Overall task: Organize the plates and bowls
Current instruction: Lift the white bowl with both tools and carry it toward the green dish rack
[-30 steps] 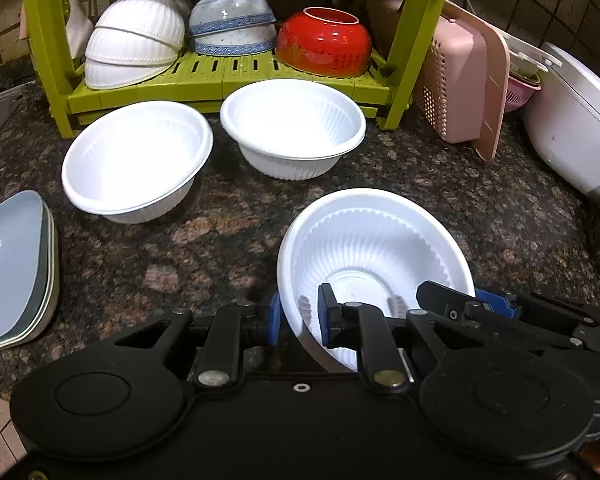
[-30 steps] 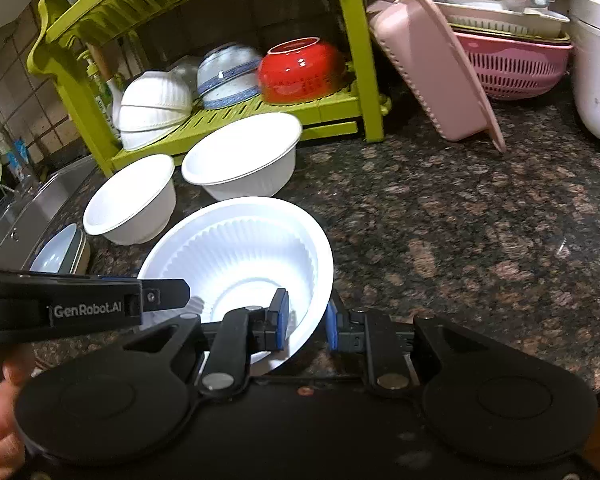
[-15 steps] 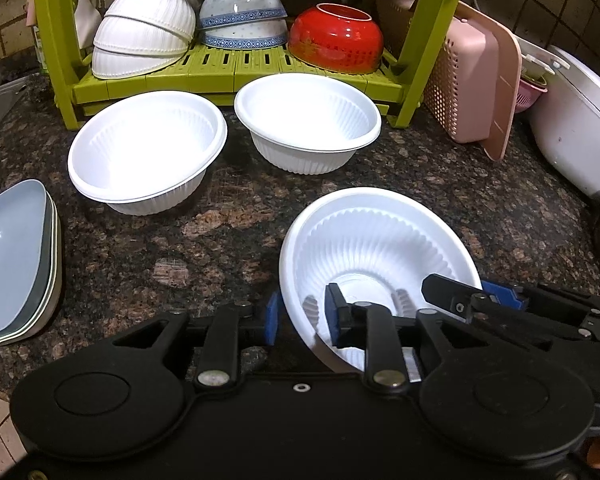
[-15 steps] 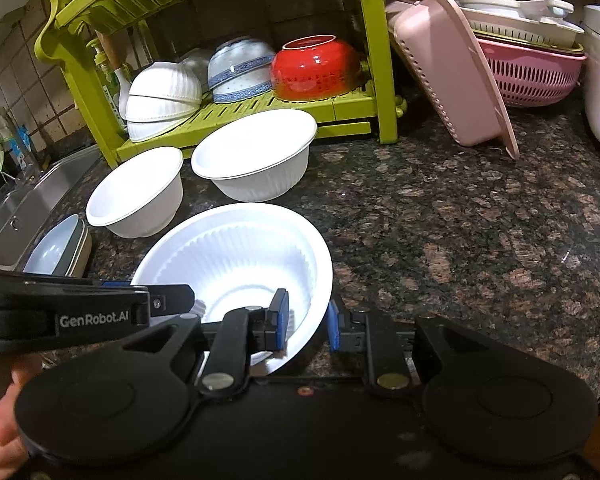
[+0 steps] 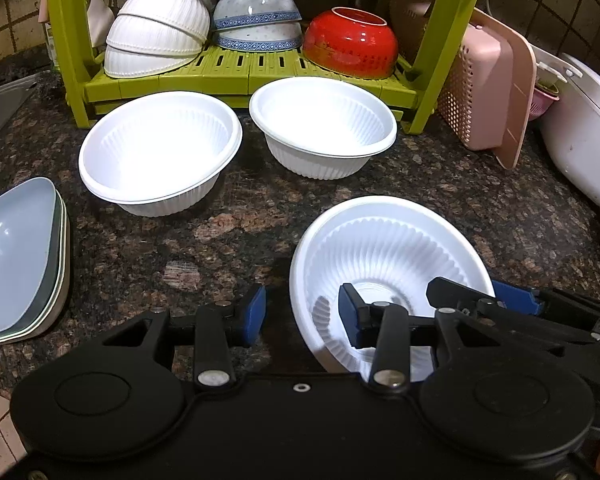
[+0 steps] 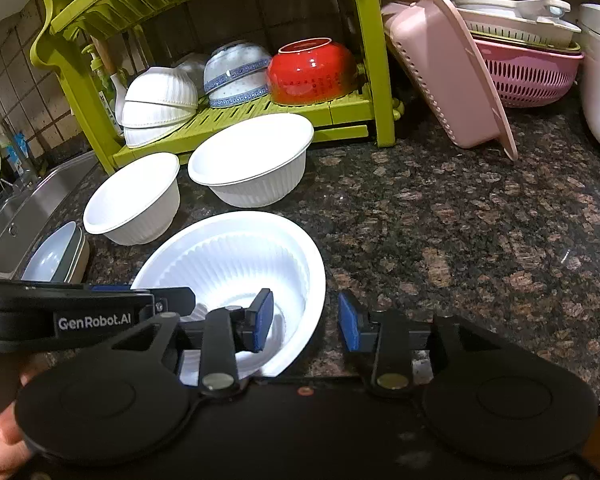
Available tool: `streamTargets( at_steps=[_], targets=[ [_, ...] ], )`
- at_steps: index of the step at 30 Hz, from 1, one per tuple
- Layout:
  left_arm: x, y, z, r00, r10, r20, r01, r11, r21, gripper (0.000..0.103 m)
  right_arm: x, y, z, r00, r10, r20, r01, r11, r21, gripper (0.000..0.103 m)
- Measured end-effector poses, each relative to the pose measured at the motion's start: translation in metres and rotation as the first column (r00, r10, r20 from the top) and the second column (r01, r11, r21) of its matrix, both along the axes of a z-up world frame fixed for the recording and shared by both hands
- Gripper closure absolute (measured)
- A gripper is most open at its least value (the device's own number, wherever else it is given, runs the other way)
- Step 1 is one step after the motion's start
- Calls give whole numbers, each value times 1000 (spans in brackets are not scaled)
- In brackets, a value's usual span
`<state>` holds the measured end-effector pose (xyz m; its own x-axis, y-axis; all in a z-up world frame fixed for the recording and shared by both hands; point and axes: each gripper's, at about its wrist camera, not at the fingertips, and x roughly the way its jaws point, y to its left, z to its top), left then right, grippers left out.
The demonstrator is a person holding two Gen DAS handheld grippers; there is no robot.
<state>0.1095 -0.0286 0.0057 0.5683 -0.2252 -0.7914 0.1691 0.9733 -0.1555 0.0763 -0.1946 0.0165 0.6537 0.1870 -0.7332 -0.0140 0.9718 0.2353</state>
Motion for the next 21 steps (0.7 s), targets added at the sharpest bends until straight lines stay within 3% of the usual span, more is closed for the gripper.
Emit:
streamTargets(
  at_steps=[8,10,21],
  targets=[
    [0,1,2,1000,5,9,-5,1000,-12,52,0,1,0,1000,-1,18,1,1000,-11,54],
    [0,1,2,1000,6,15,-6,1000,-15,48,-1,1,1,1000,-1,22,1,1000,-14,53],
    [-5,10,16,994,51,97,-50,999,-19,46,-5,0,7,997,-11,75,12,1000,-11,48]
  ],
)
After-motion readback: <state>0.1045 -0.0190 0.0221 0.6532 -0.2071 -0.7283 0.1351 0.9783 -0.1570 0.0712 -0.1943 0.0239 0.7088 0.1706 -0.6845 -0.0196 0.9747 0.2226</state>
